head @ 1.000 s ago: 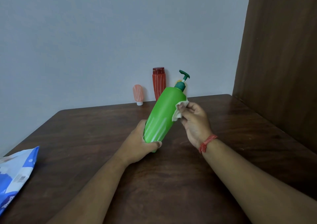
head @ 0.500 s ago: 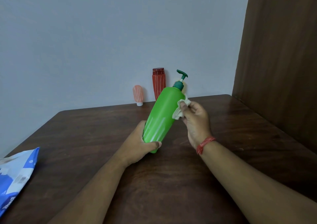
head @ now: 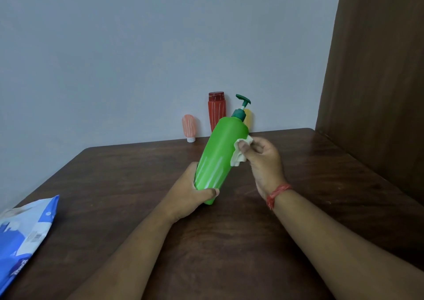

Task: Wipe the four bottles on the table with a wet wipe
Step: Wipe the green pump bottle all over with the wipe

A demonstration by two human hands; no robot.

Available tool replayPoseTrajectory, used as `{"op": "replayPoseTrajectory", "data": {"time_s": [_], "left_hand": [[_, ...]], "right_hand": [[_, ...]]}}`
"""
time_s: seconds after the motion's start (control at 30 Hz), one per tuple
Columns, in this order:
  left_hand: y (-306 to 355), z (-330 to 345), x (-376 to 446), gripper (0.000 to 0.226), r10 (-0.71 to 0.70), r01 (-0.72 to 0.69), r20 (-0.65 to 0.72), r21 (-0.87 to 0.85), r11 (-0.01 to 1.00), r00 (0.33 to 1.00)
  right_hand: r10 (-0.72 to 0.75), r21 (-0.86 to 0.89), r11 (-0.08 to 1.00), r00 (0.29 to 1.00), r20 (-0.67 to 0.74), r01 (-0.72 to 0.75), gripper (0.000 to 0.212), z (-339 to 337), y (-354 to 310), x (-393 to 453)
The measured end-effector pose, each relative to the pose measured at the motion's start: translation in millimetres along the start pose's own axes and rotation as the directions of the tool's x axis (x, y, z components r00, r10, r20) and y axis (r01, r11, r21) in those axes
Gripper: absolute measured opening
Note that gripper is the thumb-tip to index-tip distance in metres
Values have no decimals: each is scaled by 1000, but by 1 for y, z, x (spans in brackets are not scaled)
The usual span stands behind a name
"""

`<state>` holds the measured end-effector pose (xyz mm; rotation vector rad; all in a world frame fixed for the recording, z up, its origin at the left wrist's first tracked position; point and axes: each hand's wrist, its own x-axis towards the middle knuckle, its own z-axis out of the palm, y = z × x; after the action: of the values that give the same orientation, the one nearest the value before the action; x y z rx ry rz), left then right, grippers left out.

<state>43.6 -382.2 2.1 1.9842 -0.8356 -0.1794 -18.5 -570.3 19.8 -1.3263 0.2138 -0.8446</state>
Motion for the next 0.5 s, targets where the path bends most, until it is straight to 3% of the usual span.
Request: {"op": "replayPoseTrajectory", "data": {"time_s": [0.07, 0.13, 0.2, 0.33, 0.37, 0.5], "left_hand": [[-1, 0, 1, 58, 9, -9, 19, 42, 999, 1000], [-2, 0, 2, 57, 22, -23, 26, 63, 998, 999], [-3, 0, 1, 55, 20, -20, -1, 36, 999, 1000], [-3, 0, 2, 54, -28, 24, -70, -54, 998, 997], [-3, 0, 2, 54, -28, 24, -71, -57, 998, 997], [-2, 0, 3, 58, -14, 14, -21, -4, 1000, 1000]], "right_hand": [[-153, -189, 974, 979, -131, 127, 12, -5, -2, 4], [-380, -421, 853, 920, -95, 309, 15, -7, -2, 1], [-530, -546, 687, 845, 76, 480, 18, -3, 2, -7], [-574, -589, 402, 694, 433, 701, 23, 10, 11, -18], [-578, -597, 380, 685, 443, 707, 25, 10, 9, -15], [-577, -644, 467, 761, 297, 606, 35, 0, 1, -9]]}}
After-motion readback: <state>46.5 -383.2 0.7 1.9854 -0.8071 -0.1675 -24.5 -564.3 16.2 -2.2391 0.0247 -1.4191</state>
